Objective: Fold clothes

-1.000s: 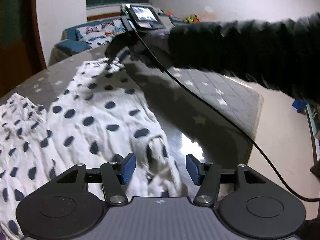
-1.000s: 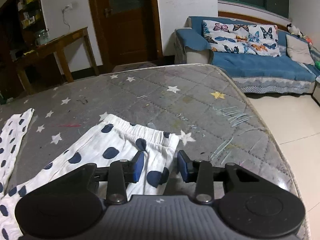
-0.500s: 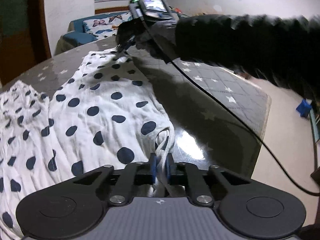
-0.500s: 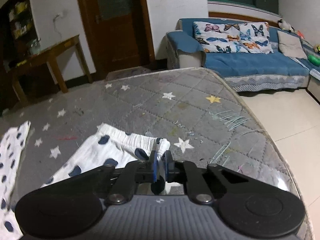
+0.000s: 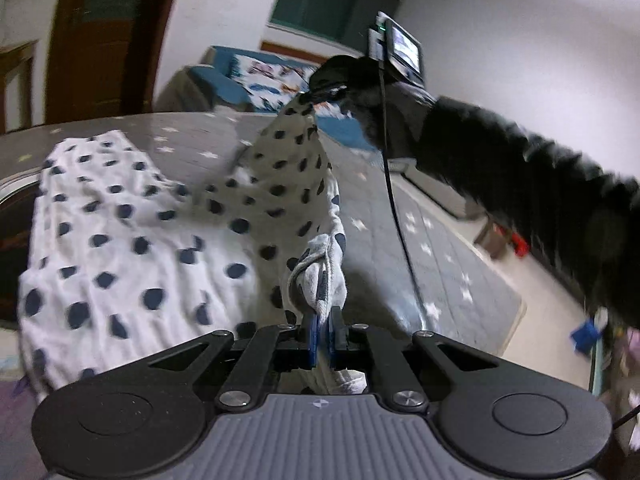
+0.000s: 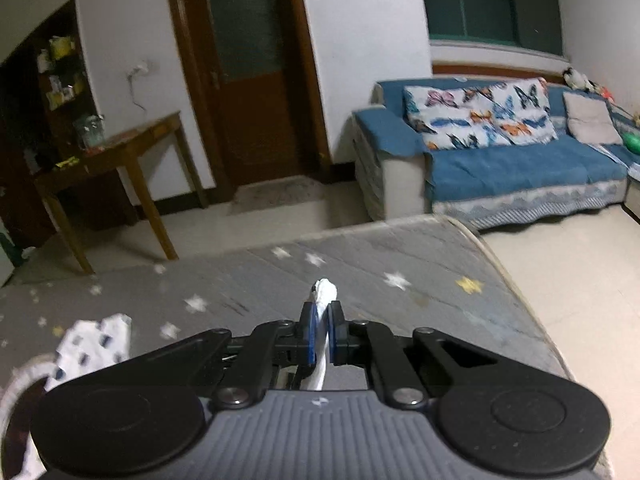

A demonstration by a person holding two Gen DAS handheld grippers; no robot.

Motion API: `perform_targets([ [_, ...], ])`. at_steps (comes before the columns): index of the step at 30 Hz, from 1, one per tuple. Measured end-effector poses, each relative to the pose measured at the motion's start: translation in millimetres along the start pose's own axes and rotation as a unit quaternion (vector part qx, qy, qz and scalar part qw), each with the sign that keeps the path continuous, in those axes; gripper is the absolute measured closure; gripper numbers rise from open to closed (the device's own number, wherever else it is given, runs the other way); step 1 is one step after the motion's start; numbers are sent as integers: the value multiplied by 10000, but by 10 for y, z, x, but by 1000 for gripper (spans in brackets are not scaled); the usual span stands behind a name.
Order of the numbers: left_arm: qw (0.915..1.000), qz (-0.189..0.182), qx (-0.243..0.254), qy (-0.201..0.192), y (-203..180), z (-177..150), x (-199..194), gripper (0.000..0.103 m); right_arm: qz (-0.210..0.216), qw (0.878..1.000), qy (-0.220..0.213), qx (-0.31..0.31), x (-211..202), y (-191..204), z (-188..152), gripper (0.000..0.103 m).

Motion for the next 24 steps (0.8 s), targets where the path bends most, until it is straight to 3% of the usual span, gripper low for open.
perform_targets([
  [11,9945,171,-891,-533,526,-106,-556,97,498,9973,-113,-519,233,1271,300,98],
  [24,9824,463,-1688,-649,1050,-368,-799,97,650,9896,307,-1246,936,2705,-4,98],
])
Point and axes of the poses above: each gripper's, at about its wrist camera, not at the fingertips, and x roughly the way its jaws point, y to its left, z to its top, the point moved 4 cm from there along x, roughly the way its jaws point, and after that the axes turned 1 degree about y, right-handed, at the moved point
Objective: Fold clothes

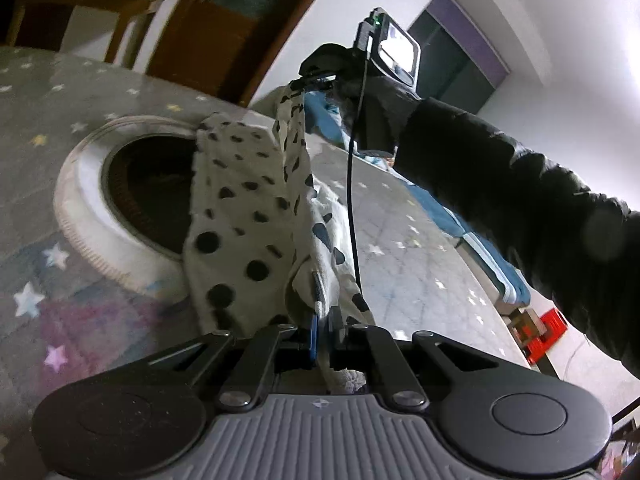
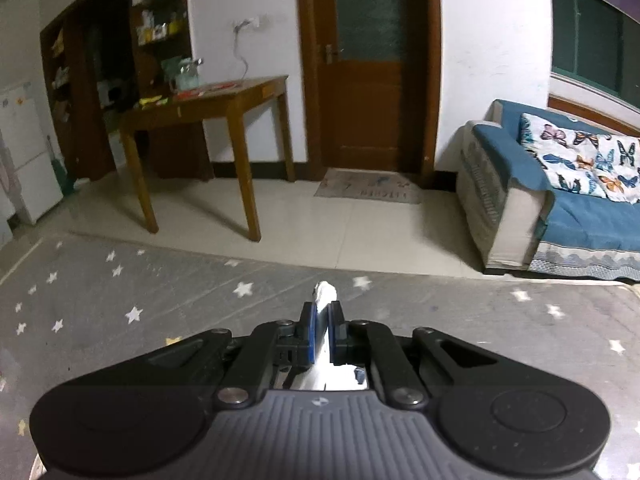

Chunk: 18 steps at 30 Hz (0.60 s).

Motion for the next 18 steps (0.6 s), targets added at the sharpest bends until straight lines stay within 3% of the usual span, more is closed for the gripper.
perform_targets([
  [5,9998,134,-175,-8,117,-29,-40,97,95,9996,202,-152,317,373,-95,98],
  [10,9992,276,-286,59,186,-72,-14,97,492,9981,365,-118,488,586,-205,95],
  [18,9987,371,-317,140,208,-120,23,97,828,9945,537,-364,300,591,-213,91],
])
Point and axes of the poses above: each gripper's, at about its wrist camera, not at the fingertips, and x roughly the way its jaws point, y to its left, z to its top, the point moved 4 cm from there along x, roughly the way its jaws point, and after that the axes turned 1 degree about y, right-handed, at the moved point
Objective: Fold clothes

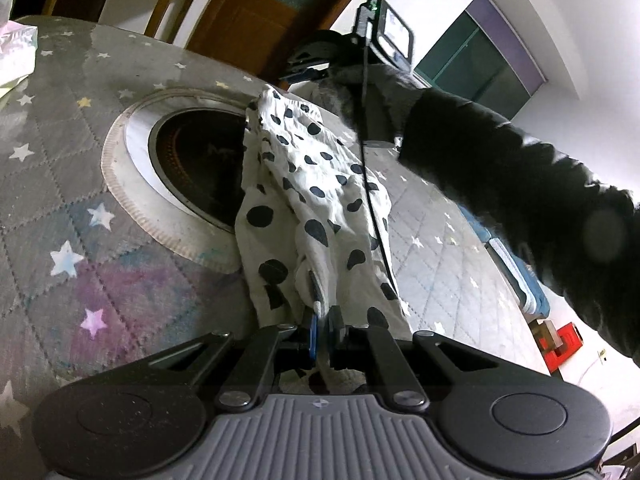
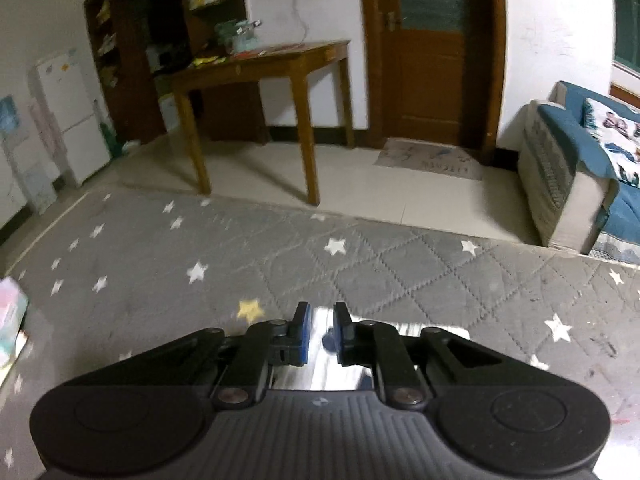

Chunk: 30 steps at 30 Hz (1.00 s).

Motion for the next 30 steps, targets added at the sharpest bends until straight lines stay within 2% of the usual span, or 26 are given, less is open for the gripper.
perform_targets([
  [8,9999,111,64,-35,-21,9,-14,97,572,9946,751,-432,-256,261,-401,90],
  [12,9996,245,154,-41,-64,-2,-21,97,584,9915,980,-630,-279,394,-580,90],
  [18,9983,502,286,-80,-103,-13,-47,97,531,9904,1142,-569,-143,411,-745,90],
  [23,9978,602,280,-45,-86,-10,-39,97,446,9922,984,-629,-136,425,-766,99],
  [30,9975,672,206,24,-63,-26,-17,96,573,9932,889,-481,-109,440,-769,98],
])
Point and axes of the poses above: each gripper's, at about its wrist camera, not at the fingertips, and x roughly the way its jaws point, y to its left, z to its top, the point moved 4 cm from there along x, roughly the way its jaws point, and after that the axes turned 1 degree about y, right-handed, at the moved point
